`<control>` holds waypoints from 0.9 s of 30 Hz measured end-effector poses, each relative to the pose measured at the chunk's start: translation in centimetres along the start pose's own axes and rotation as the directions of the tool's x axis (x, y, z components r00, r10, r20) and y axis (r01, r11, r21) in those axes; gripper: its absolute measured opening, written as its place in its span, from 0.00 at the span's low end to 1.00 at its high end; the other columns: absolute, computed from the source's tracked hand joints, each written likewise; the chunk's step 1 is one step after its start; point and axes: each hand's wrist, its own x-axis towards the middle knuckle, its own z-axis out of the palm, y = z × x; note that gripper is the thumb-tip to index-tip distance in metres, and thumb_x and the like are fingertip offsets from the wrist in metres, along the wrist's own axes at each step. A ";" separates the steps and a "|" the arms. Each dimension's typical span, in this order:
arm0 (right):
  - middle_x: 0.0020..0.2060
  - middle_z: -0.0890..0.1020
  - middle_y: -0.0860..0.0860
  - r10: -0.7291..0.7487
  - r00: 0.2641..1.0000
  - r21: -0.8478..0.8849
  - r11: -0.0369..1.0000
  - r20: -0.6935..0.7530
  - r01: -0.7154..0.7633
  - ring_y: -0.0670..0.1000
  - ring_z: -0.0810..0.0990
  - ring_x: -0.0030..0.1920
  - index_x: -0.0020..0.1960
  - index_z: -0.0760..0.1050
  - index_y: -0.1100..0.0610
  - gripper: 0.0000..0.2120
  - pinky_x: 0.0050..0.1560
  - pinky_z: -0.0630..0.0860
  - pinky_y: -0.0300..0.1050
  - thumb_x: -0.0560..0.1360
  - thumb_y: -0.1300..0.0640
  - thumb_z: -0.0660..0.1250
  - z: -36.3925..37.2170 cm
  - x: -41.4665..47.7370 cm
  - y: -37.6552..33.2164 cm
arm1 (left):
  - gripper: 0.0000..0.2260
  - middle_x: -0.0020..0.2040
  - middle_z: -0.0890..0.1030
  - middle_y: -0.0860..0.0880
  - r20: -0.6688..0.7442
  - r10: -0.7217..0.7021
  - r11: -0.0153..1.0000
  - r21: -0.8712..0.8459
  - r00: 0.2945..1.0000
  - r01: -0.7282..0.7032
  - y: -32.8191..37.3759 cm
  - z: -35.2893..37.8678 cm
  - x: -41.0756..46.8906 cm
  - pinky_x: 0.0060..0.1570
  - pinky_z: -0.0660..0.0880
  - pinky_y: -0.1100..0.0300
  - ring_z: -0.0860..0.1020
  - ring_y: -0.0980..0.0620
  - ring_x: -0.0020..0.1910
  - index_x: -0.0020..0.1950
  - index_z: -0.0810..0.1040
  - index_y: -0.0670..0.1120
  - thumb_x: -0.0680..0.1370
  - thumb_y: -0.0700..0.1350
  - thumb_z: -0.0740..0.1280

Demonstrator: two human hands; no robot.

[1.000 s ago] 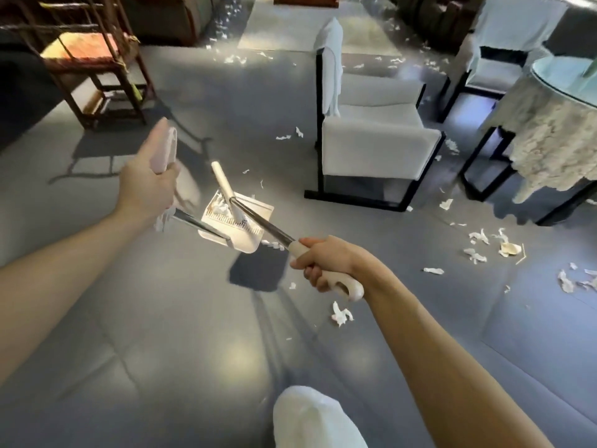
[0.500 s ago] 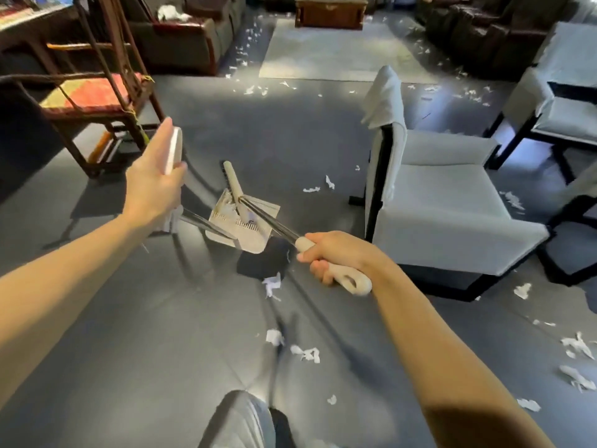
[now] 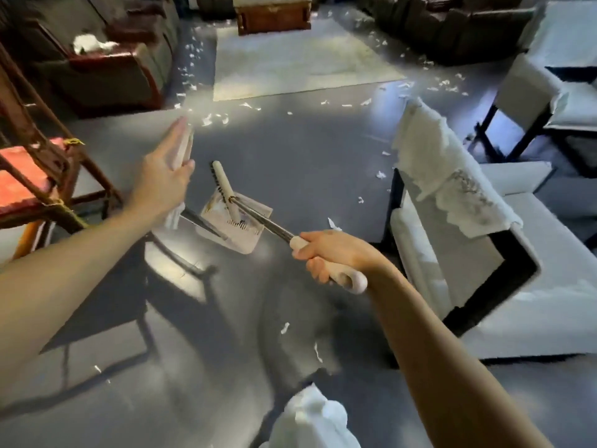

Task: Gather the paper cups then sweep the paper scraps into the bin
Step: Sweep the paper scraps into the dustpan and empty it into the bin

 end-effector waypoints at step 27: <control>0.21 0.67 0.50 0.089 0.922 0.329 0.943 -0.376 0.043 0.43 0.64 0.18 0.63 0.70 0.61 0.15 0.20 0.65 0.32 0.77 0.68 0.61 -65.8 64.1 -43.5 | 0.30 0.72 0.66 0.65 0.174 0.243 0.945 -0.264 0.954 -0.193 -6.7 58.2 97.1 0.55 0.73 0.32 0.74 0.28 0.59 0.73 0.60 0.66 0.77 0.42 0.63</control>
